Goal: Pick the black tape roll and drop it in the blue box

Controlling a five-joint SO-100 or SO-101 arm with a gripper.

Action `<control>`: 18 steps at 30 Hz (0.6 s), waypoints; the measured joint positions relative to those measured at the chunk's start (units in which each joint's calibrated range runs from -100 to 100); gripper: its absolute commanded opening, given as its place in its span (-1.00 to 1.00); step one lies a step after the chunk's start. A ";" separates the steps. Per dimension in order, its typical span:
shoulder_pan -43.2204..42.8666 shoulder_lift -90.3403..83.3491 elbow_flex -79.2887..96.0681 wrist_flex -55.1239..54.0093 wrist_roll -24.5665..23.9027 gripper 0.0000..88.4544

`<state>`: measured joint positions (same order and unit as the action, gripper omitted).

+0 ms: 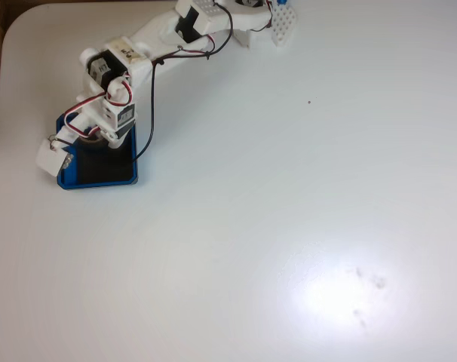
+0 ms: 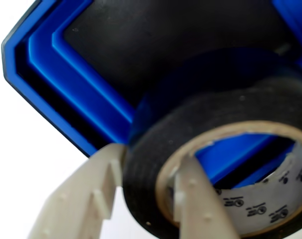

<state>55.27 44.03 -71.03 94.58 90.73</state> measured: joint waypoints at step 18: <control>0.00 4.83 -1.88 -5.58 0.00 -0.98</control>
<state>55.27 48.86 -72.91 89.00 90.73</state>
